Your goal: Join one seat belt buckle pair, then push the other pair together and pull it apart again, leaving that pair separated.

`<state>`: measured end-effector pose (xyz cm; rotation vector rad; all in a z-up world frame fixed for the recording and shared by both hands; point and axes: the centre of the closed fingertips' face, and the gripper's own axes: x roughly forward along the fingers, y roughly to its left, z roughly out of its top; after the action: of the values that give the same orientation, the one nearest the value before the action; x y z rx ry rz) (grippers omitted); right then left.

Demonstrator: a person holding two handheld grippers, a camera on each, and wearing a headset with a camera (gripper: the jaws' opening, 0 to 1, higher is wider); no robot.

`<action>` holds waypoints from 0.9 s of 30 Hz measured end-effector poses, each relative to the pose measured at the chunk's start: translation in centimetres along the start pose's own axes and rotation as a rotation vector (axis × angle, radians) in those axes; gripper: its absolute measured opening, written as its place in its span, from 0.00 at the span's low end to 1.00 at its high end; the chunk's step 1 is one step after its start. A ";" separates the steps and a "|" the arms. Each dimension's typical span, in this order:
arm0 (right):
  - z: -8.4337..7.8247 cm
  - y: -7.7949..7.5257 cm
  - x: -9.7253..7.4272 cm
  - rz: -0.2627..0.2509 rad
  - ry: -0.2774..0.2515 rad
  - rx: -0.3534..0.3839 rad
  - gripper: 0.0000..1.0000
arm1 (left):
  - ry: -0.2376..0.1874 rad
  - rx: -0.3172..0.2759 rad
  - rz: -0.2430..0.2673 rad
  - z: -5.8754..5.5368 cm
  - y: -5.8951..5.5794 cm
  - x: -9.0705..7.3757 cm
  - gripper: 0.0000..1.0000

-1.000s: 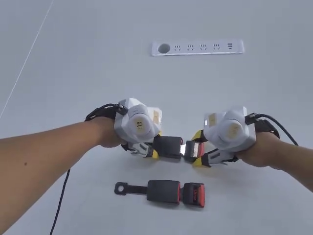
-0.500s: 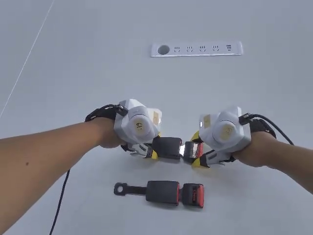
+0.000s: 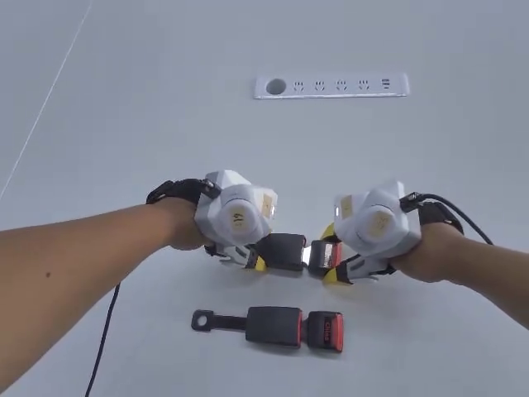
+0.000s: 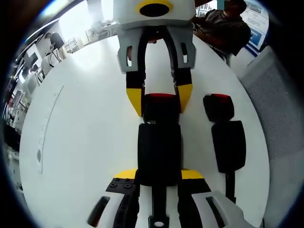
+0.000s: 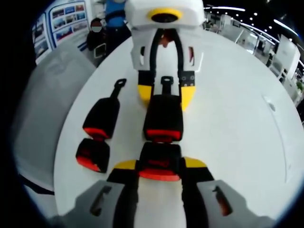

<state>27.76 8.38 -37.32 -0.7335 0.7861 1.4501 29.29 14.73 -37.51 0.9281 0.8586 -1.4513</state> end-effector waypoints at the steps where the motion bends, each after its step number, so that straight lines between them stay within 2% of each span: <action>1: 0.0 0.0 0.0 0.000 0.000 0.000 0.35 | 0.001 0.004 -0.001 0.0 0.0 0.0 0.31; 9: 0.1 0.0 0.1 0.000 0.003 -0.013 0.35 | 0.002 0.029 -0.002 0.0 -0.1 -0.1 0.31; 18: -0.1 0.0 0.0 -0.003 0.010 -0.020 0.35 | 0.024 0.015 0.012 -0.2 0.0 0.0 0.31; 27: -1.3 0.2 -0.8 0.008 0.042 -0.033 0.35 | 0.028 0.003 0.014 -0.3 -0.1 0.0 0.31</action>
<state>27.58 6.82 -37.39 -0.7887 0.7999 1.4620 29.26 15.03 -37.62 0.9566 0.8690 -1.4309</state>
